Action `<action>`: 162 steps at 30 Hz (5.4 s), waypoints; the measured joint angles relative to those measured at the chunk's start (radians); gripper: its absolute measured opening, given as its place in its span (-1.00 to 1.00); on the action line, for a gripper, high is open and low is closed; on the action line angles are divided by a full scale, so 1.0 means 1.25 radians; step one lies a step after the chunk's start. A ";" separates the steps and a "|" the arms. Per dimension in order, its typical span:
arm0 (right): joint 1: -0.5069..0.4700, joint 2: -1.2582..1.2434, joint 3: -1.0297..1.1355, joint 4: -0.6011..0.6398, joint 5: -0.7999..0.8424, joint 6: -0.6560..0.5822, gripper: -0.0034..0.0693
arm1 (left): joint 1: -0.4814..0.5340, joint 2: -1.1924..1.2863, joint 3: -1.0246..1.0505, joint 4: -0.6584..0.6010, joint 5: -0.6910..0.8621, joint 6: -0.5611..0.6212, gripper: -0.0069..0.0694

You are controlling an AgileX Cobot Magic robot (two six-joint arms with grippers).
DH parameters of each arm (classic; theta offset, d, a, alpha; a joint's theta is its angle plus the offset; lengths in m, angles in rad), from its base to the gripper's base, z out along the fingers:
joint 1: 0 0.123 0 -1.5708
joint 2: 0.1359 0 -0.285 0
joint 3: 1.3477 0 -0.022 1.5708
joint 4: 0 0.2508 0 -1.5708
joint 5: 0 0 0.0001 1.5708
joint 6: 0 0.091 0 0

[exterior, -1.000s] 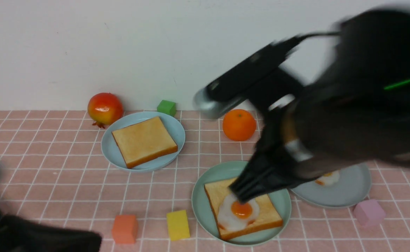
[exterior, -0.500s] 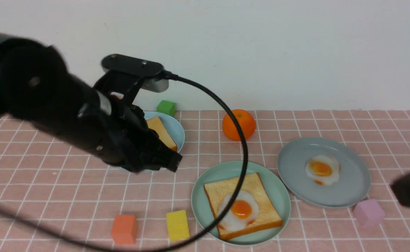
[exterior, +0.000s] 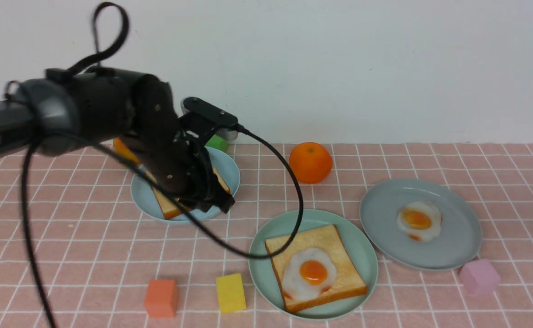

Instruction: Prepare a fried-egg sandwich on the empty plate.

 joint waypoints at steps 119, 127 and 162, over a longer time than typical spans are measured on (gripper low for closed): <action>0.000 -0.243 0.108 -0.120 0.040 0.190 -0.84 | -0.382 0.075 -0.013 0.072 -0.007 0.026 -0.63; 0.000 -0.243 0.108 -0.106 0.040 0.190 -0.84 | -0.382 0.075 -0.013 0.070 -0.010 0.026 -0.37; 0.000 -0.244 0.108 -0.100 0.040 0.174 -0.82 | -0.382 -0.615 0.226 -0.066 -0.131 -0.069 -0.79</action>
